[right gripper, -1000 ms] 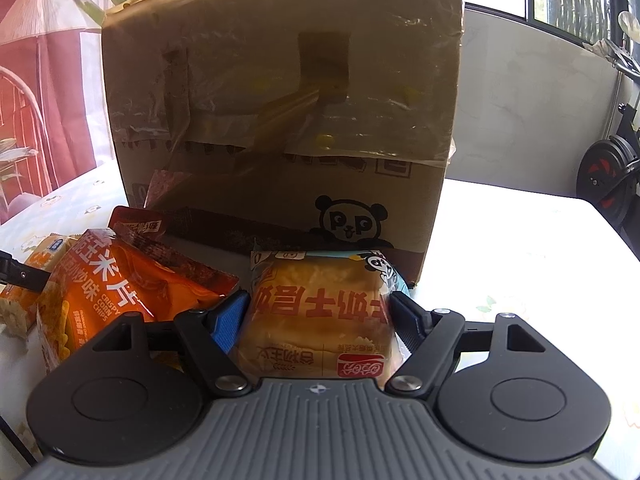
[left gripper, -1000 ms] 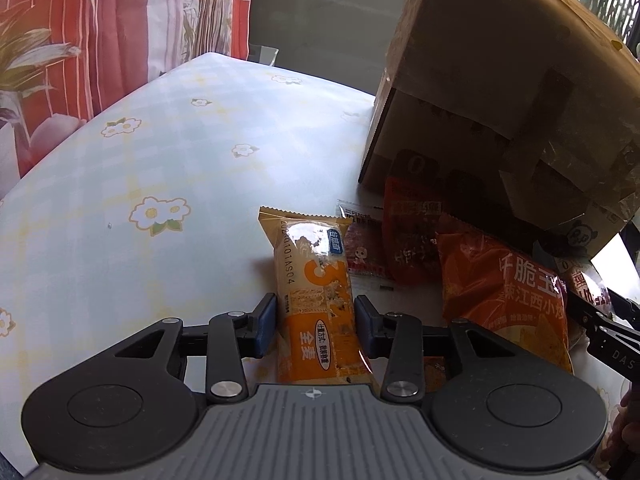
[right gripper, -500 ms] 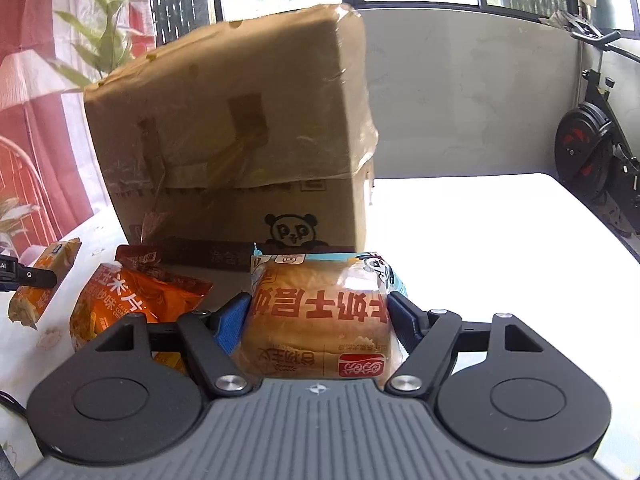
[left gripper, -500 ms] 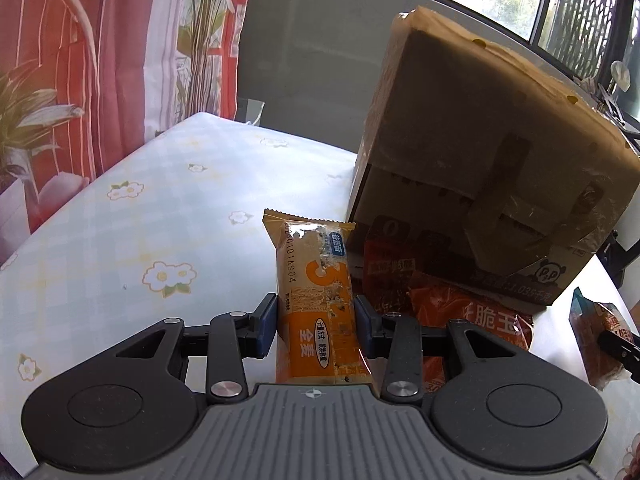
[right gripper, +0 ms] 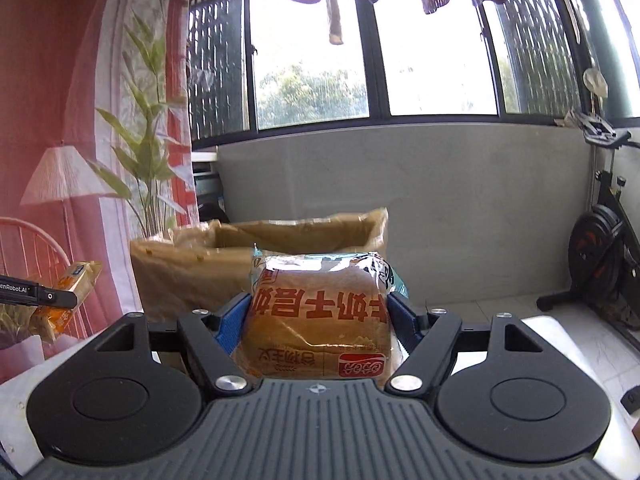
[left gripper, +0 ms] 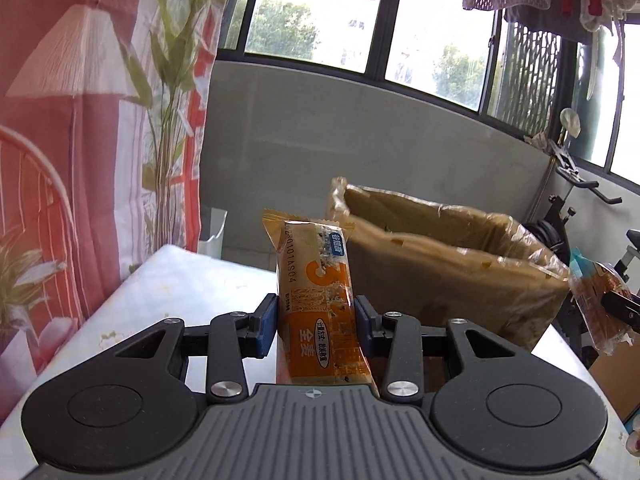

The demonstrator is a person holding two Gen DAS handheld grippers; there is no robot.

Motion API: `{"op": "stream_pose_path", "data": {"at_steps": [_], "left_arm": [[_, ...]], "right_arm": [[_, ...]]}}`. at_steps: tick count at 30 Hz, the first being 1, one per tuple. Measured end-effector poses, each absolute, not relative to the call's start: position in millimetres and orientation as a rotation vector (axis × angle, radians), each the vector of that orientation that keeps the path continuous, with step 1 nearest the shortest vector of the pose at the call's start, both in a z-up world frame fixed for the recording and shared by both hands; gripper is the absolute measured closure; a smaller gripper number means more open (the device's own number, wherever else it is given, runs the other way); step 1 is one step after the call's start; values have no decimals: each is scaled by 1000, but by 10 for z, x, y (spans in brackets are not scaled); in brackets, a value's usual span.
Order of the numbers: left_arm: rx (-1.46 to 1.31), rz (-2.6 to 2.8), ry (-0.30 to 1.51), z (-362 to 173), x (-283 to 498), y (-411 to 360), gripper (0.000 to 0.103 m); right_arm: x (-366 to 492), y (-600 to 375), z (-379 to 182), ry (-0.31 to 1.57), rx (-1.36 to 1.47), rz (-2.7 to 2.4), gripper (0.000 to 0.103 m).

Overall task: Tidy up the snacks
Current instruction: 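Carry bread and biscuit bar over the box and open both tools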

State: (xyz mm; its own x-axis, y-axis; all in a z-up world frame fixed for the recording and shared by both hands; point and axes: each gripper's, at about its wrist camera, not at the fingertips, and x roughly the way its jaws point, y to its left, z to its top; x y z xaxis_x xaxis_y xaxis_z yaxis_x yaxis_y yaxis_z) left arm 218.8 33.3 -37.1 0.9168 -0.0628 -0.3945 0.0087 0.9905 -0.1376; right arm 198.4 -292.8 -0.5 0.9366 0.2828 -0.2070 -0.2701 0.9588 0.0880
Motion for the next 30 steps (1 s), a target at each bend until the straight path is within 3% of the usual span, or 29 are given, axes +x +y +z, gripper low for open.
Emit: {"op": "stream_pose_path", "data": {"at_steps": [9,18,20,22,24,30], "left_arm": [[-82,-197,337,177,3068,-175,61],[-47,-179,461,-172,3991,-635,61],[-55,-186,492,-262,4096,-629,57],[-42,-175,511,-312,4124,-626,36],[-40,-186,493,-318,4059,-546,30],[-46,-224,509,-194,3806,-282,30]], "right_arm": [[2909,-2614,368,190,-46,300,28],[3586,-2351,32,339,-104,209,28],[3624,-2347,-21,359,-102,197,28],[3637,-2366,-49,389,-97,204,28],[3601,-2389,-36,400,-77,217,27],[3357,-2501,100,363,-8,248,26]]}}
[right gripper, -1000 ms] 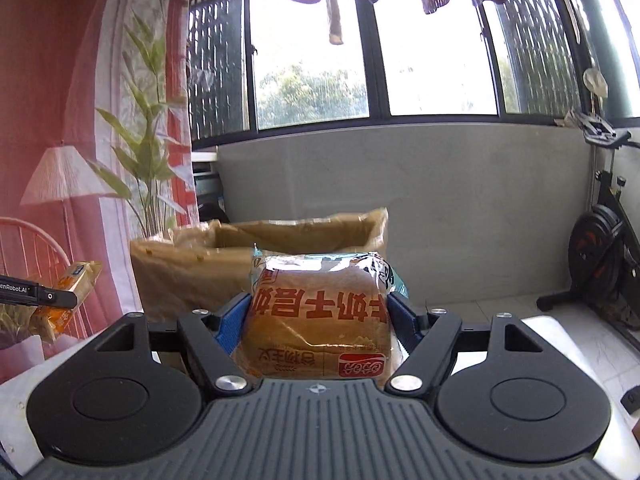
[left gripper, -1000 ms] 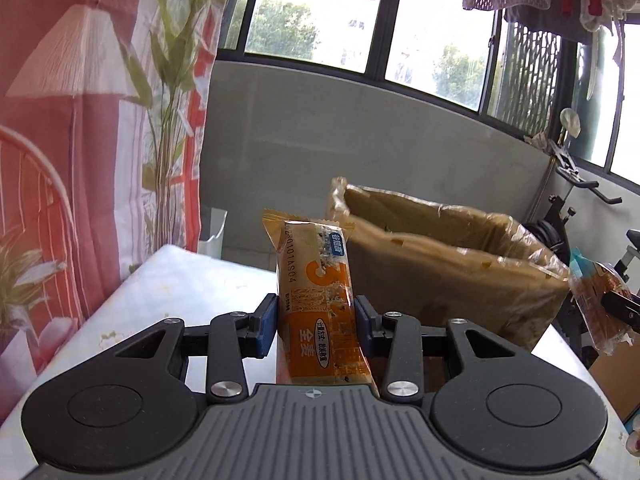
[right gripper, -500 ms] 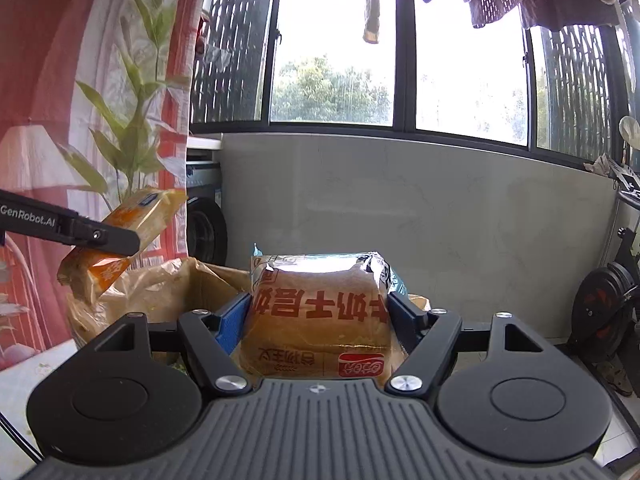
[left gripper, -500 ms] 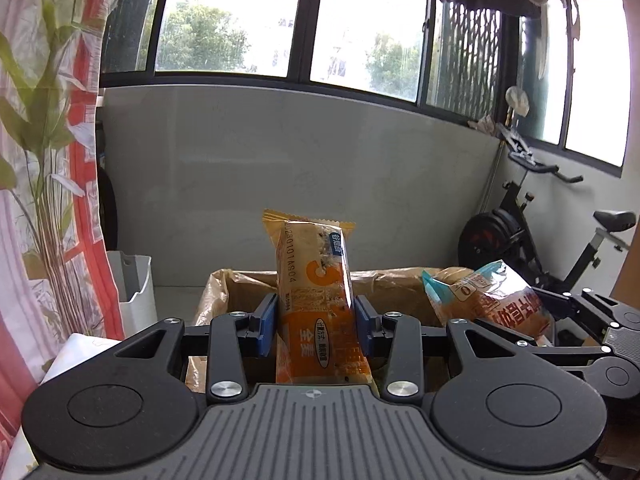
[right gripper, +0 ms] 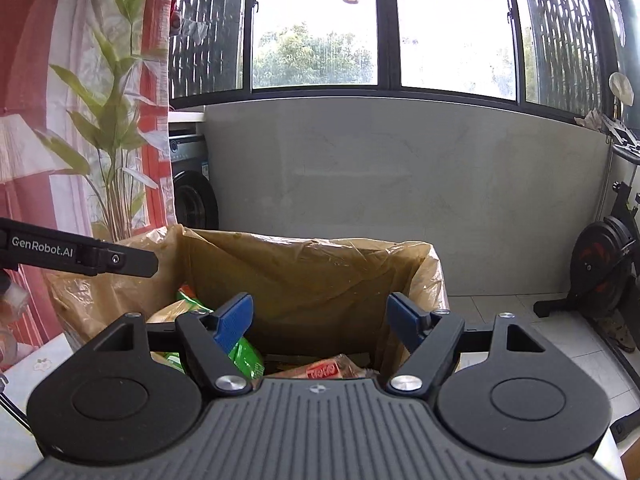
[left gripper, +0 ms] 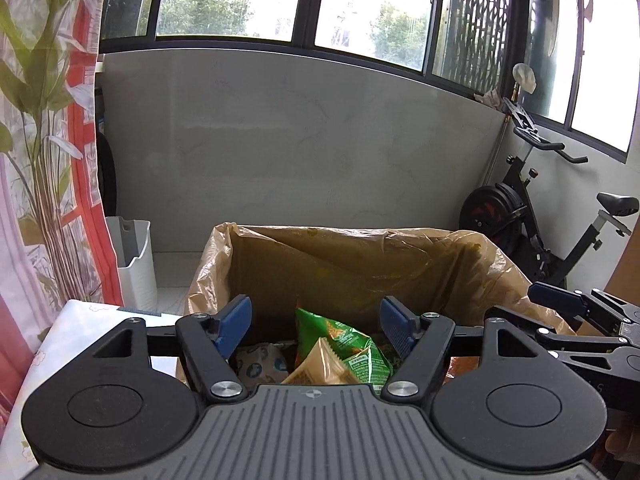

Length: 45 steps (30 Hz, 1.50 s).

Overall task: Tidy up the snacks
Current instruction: 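Carry bread and biscuit bar over the box and open both tools, then grasp the orange corn chip bag with right tool while left tool grasps red strip packet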

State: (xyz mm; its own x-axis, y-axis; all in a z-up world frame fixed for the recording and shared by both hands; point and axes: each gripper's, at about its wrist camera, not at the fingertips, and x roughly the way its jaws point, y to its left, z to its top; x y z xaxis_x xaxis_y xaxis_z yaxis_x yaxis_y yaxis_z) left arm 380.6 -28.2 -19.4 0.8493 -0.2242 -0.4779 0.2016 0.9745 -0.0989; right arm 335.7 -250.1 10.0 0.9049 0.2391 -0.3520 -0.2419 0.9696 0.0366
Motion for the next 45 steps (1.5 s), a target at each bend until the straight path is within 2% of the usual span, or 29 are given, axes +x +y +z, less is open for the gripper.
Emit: {"op": "stream_pose_path", "data": {"at_steps": [12,23,29,36,42,45], "left_arm": [[-91,-239,519,-23,3154,282,30],[-110,-144,593,-673,2611,544,30],[-145,-76,624,-951,2433,648,30],[-173,-25,624,-1101,2297,704,30],[-207,-14,644,-1214,2277,696,30],[-212,-14,655,-1256,2275,686,30]], "right_arm": [[2712,-2508,99,325,112,329,26],[2350,-2281,-474,486,151,358,26],[2318,-2075,-782,624,153,409,19],[2275,-1857,-1109,785,125,455,17],[2343,-1850,-1212,826,135,433,7],[2388,-1866,-1282,841,171,438,5]]}}
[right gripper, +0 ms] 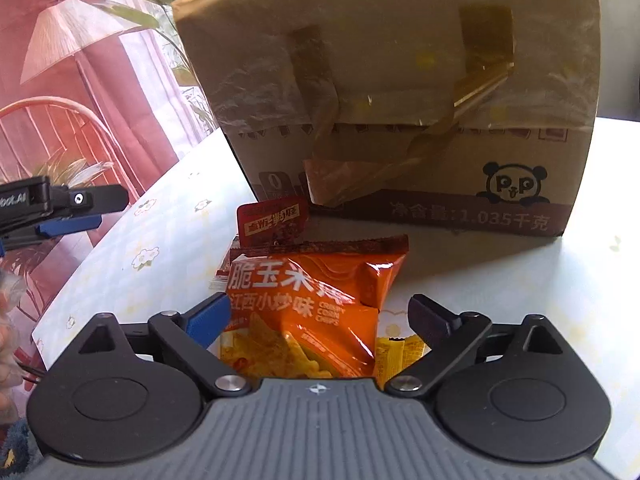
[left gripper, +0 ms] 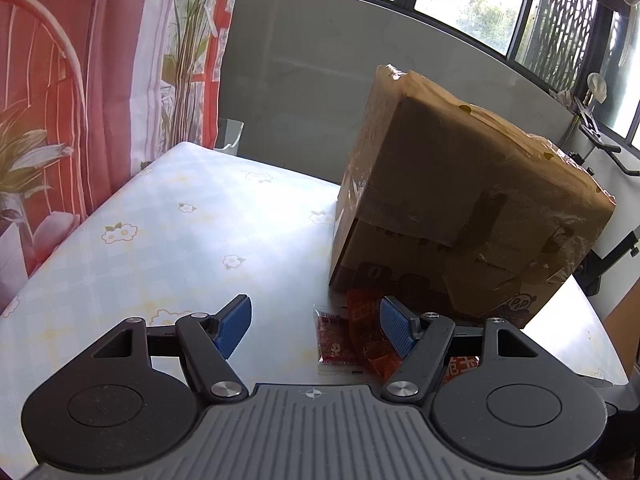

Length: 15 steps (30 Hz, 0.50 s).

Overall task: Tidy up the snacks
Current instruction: 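Grasp the orange corn chip bag with right tool while left tool grasps red strip packet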

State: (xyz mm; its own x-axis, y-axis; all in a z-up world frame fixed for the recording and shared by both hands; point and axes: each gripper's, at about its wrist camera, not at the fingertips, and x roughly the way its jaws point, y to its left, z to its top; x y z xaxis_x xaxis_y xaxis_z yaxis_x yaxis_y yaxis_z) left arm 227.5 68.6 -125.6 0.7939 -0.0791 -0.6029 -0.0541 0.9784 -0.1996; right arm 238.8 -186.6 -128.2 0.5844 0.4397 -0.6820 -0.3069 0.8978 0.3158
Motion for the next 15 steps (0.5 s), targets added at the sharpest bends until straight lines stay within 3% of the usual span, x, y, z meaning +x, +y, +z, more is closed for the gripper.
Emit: {"op": "stream_pose_path", "data": {"at_steps": [7,15], "left_arm": [[-212,-13,685,-1362,2174,638,30],[-212,1,691,-1363,2143,623,30]], "right_arm": [[2407,-1807,-1329,853,199,477,7],[2304,-1959,-1253,787,245,514,27]]}}
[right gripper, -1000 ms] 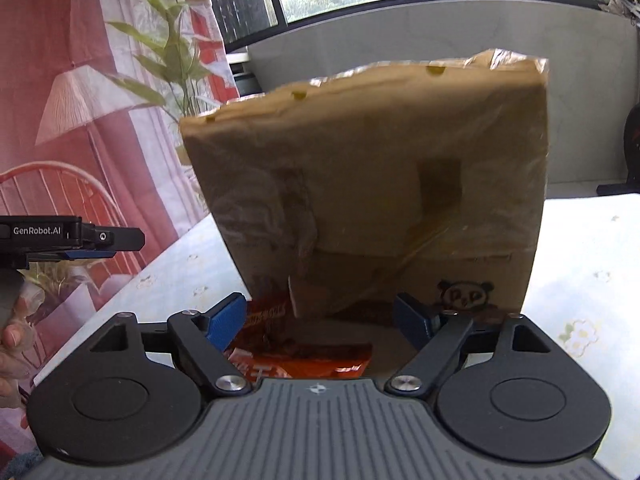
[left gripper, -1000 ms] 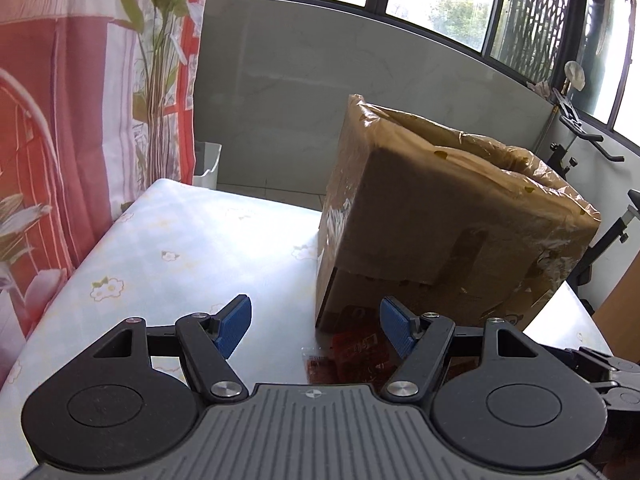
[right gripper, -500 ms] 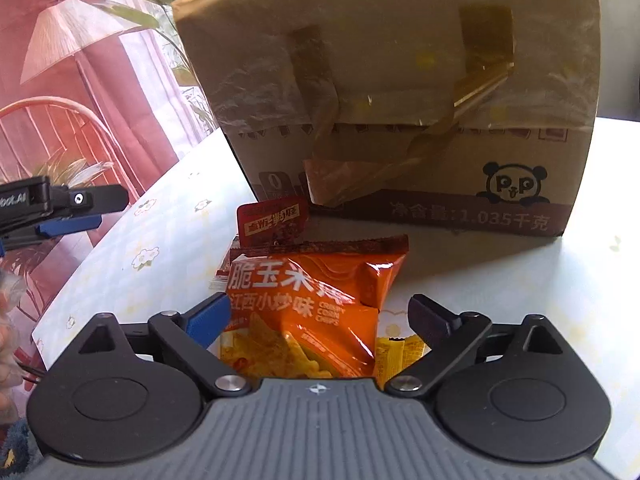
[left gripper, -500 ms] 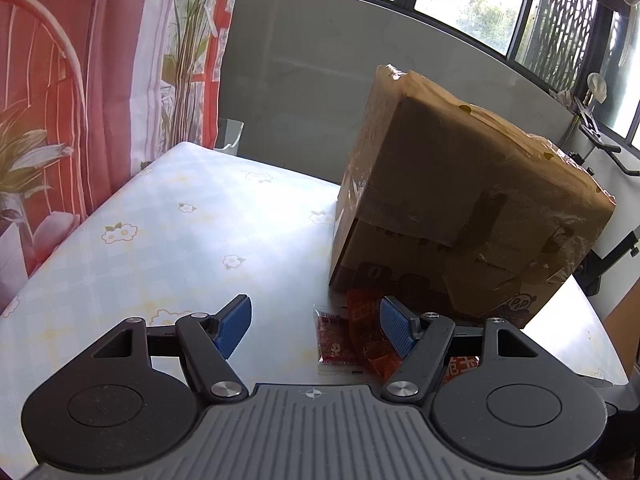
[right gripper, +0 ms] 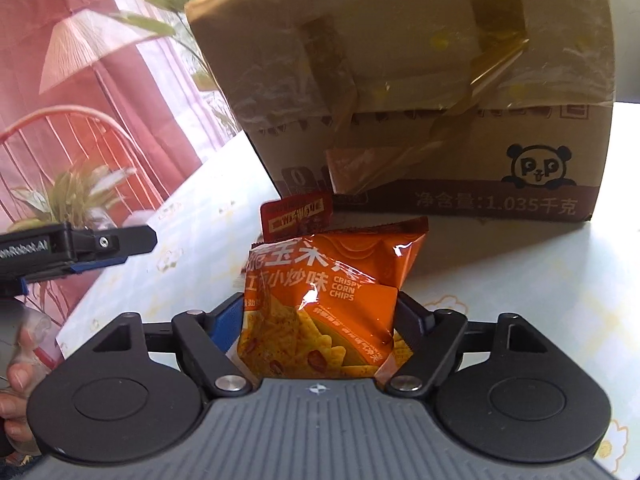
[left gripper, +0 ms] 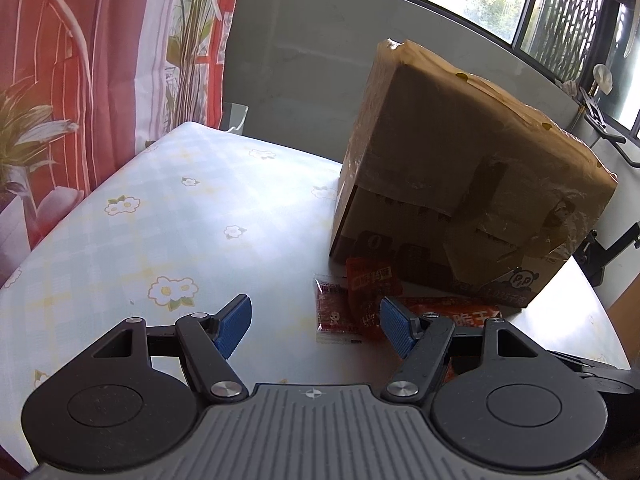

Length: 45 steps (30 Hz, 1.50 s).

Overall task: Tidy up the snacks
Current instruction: 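Grasp the orange corn chip bag with right tool while left tool grasps red strip packet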

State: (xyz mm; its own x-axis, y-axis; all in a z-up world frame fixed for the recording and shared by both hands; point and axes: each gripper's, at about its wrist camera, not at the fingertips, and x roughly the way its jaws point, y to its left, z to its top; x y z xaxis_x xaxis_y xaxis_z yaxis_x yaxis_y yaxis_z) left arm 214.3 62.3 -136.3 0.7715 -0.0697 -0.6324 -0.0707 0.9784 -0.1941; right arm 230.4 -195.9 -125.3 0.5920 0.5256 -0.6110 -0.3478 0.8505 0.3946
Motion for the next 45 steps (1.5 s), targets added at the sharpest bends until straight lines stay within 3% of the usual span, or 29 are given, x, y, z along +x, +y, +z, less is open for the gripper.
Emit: {"op": "stream_pose_path", "data": {"at_steps": [6,27,29,31,45], "left_arm": [[-207,16,694,-1368,2144,588,31],[-119,-13,732,-1453,2467,326,32],[-110,-24,730,-1471,2579,292,37],[-117,-33,729,-1507,2698,269,51],[-18,-68,792,-1933,3048,44,52]], "right_arm": [[2172,-2301,-1208,711,279,489,31],[1989,-3138,-1493,575,367,330,31],[1996,-3146,-1518,588,373,330,31],[2006,-3170,-1548,598,386,330,31],[1970,-3274,-1570,577,448,327,31]]}}
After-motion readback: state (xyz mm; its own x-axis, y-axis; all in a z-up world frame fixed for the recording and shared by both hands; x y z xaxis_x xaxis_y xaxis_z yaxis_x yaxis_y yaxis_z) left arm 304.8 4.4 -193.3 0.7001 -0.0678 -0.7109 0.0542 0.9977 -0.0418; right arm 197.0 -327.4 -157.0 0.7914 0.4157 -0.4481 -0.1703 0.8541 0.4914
